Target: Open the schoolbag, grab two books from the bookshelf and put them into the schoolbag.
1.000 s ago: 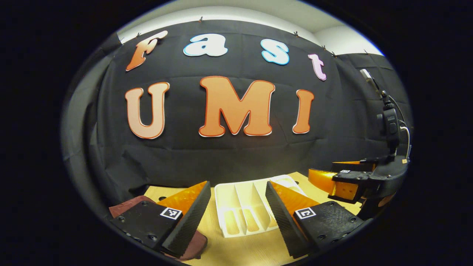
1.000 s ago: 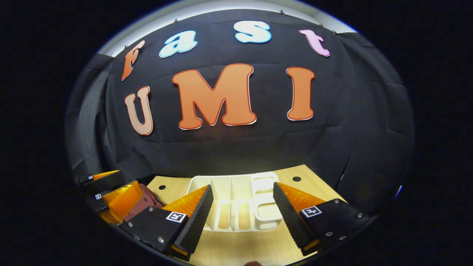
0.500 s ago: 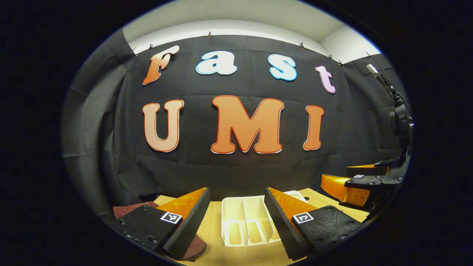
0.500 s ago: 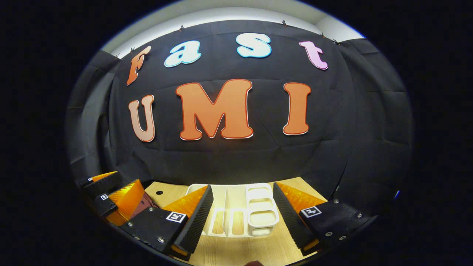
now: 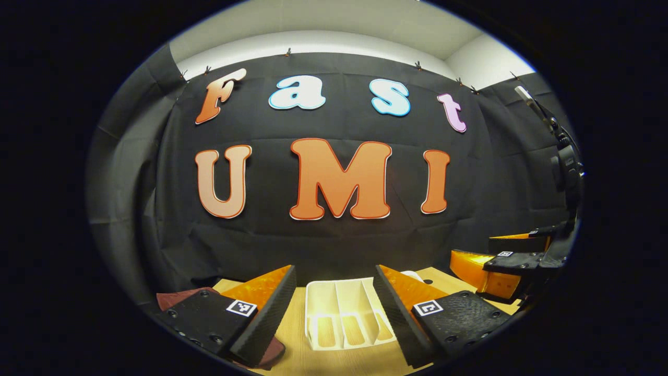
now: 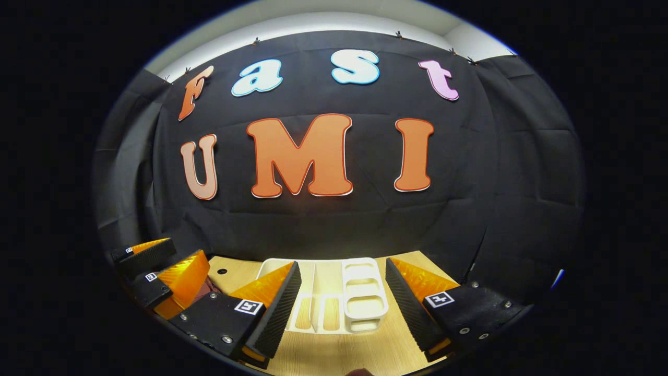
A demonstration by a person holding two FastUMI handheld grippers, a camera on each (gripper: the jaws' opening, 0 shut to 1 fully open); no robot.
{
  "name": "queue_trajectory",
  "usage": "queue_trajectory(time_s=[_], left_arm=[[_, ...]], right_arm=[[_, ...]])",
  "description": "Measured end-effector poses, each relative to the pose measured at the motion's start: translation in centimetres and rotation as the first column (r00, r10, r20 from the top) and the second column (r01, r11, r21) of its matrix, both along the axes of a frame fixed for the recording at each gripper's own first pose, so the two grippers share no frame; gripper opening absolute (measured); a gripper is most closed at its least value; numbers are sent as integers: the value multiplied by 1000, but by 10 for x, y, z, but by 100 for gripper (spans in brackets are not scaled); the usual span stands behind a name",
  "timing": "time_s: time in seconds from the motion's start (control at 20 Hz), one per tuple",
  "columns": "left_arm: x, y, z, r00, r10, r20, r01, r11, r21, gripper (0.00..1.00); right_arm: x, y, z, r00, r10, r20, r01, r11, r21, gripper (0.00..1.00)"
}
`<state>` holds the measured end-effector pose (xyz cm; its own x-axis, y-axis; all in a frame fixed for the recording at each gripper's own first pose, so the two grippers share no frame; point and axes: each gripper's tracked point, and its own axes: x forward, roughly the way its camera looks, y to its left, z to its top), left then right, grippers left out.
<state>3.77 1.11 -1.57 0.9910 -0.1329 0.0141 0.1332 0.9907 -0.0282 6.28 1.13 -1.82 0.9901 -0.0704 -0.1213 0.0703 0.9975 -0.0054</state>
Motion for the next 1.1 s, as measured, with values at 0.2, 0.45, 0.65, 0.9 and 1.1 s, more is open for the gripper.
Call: queue_trajectory(time_s=[0.2,0.45,0.65,0.9,1.1], left_arm=[[-3,-2,-5,1000,-5,-13,5,1000,3,93],[-1,0,-2,1000,1,-2,-1,1000,8,94],[0,2,-1,1000,10,8,-10,1000,16,93],[-2,10,5,999,25,30,-26,1000,16,93],[0,13,4,999,38,31,-38,999,19,93]], right_arm=[[-3,-3,-5,1000,-7,-13,6,1000,-8,97],[-4,1,-2,1000,7,-10,-7,1000,-19,97],[-2,3,-1,1000,8,-3,-8,1000,-25,97],[1,7,-3,1000,17,-7,-17,1000,-26,97],[4,11,-3,1000,28,-1,-28,999,-31,97]])
